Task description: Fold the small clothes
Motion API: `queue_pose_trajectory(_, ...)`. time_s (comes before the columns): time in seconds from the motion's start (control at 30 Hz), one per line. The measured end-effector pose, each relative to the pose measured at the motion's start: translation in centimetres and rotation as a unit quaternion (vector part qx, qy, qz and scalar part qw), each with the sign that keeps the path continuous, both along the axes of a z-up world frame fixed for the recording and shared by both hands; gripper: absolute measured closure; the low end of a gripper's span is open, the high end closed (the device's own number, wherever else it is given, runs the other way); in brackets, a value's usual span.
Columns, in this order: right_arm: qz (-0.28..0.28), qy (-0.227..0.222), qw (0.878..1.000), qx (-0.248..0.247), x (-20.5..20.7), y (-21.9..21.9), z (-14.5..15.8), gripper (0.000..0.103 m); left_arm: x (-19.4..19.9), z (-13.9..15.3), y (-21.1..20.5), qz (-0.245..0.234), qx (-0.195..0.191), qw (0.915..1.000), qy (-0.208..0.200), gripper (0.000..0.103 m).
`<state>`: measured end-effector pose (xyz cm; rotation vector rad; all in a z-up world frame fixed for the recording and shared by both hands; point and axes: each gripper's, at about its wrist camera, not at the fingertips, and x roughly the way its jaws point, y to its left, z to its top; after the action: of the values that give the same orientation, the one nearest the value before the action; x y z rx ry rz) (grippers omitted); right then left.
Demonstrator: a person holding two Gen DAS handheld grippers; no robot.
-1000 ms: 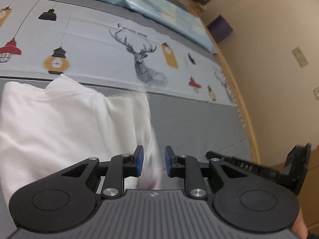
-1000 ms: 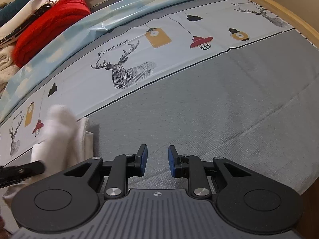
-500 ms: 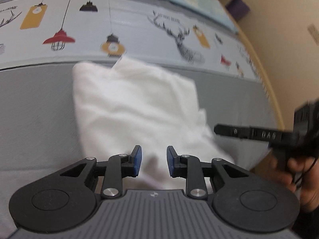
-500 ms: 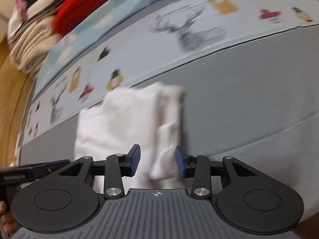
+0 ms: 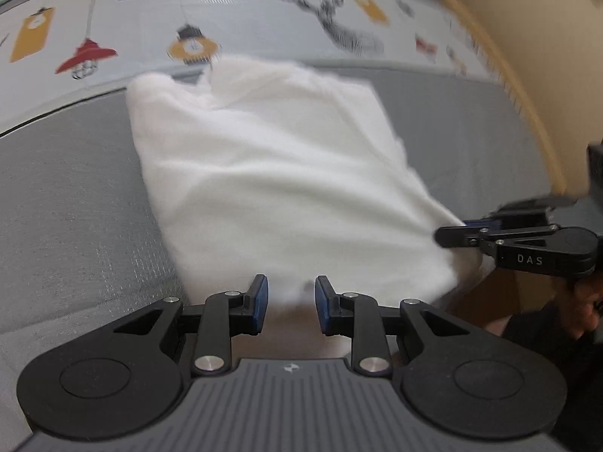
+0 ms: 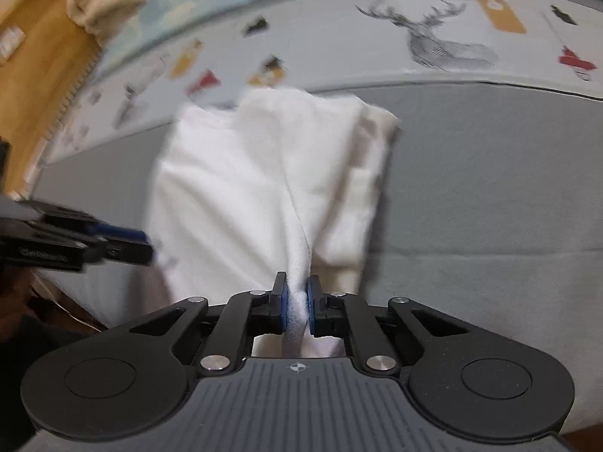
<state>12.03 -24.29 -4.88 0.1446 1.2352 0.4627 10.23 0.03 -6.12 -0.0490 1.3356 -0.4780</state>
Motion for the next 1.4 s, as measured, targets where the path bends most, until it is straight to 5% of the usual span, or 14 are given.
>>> queue_pose_trajectory(0.17, 0.072, 0.029, 0.993, -0.093, -1.0, 1.4, -2.5, 0.094, -0.4, -2.0, -1.8, -0.043, 0.059, 0.9973, 0.007, 0.072)
queue_pose_trajectory(0.3, -0.008, -0.025, 0.999, -0.035, 0.7, -0.2, -0.3, 0.087, -0.4, -2.1, -1.3, -0.038, 0.055, 0.9977, 0.009, 0.072)
queue_pose_trajectory(0.47, -0.16, -0.11, 0.98, 0.046, 2.3, -2.8, 0.9, 0.073, -0.3, -1.4, 0.0, -0.023, 0.045, 0.9987, 0.0, 0.072)
queue_pose_trajectory(0.63, -0.231, -0.069, 0.968, 0.073, 4.6, -3.0, -2.4, 0.069, -0.3, -1.0, 1.6, -0.015, 0.052, 0.9986, -0.001, 0.071)
queue_pose_trajectory(0.73, -0.228, -0.063, 0.968, 0.08, 6.2, -1.8, -3.5, 0.062, 0.0, -0.8, 2.6, -0.004, 0.059, 0.9982, -0.003, 0.071)
queue_pose_trajectory(0.87, -0.219, -0.048, 0.972, 0.067, 8.2, -0.5, -4.4, 0.064, 0.8, -0.6, 3.8, 0.013, 0.058, 0.9982, -0.002, 0.071)
queue_pose_trajectory(0.9, -0.217, -0.042, 0.973, 0.072, 8.6, -0.3, -4.6, 0.088, 0.9, -0.5, 4.0, 0.017, 0.057, 0.9982, -0.002, 0.071)
queue_pose_trajectory(0.93, -0.216, -0.045, 0.972, 0.079, 8.8, -0.1, -4.5, 0.1, 1.0, -0.5, 4.0, 0.019, 0.058, 0.9982, -0.002, 0.071)
queue_pose_trajectory(1.07, -0.249, -0.136, 0.957, 0.066, 8.2, 0.1, -2.2, 0.1, 1.2, -0.2, 4.2, 0.024, 0.049, 0.9985, -0.008, 0.067)
queue_pose_trajectory(1.23, -0.295, -0.069, 0.953, -0.01, 8.7, -1.0, -4.7, 0.098, 0.8, 0.1, 3.6, 0.024, 0.043, 0.9987, -0.015, 0.067)
queue_pose_trajectory(1.33, -0.313, -0.103, 0.944, -0.023, 7.5, -2.0, -3.5, 0.094, 0.6, 0.6, 3.2, 0.022, 0.033, 0.9989, -0.025, 0.067)
queue_pose_trajectory(1.4, -0.297, -0.146, 0.944, 0.019, 6.3, -2.5, -1.7, 0.094, 0.6, 0.8, 2.9, 0.022, 0.024, 0.999, -0.029, 0.067)
